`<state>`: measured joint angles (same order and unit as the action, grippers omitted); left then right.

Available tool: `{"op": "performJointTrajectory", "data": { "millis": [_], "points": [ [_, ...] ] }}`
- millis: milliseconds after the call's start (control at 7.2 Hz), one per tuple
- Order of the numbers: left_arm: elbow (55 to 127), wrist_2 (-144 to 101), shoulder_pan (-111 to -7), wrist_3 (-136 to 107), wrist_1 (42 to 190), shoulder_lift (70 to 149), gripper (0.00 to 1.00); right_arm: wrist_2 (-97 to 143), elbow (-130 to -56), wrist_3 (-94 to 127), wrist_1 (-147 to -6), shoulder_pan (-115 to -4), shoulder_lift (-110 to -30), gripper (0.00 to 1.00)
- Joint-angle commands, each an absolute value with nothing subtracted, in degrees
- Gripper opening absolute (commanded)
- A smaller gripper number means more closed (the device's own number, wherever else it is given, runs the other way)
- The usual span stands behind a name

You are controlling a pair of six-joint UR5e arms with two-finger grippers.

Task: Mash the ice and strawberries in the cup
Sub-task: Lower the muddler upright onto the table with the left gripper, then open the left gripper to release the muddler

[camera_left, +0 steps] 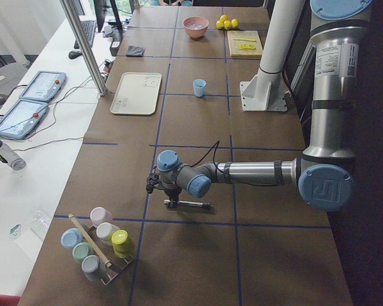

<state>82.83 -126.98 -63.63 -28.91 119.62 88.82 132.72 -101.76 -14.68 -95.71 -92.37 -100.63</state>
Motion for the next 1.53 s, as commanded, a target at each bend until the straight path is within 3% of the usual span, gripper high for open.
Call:
{"op": "performJointTrajectory", "data": {
  "millis": [0,417,973,1390],
  "points": [
    [82.9,-127.0,-63.6,-28.8,119.6,89.1,1.00,132.7,-101.8,-14.7,-95.7,-92.4,-100.6,0.99],
    [84.0,-128.7,-64.6,-26.2,118.9,89.9,1.00,132.7,-101.9,-14.6,-95.7,-92.4,-100.6,0.99],
    [90.9,-133.1,-78.4,-2.2,96.5,90.2,1.00,132.9,-102.0,-14.6,-95.7,-92.4,-100.6,0.99],
    [92.1,-133.2,-89.0,8.8,85.5,90.3,1.00,132.9,-102.1,-14.6,-95.7,-92.4,-100.6,0.99]
  ]
}}
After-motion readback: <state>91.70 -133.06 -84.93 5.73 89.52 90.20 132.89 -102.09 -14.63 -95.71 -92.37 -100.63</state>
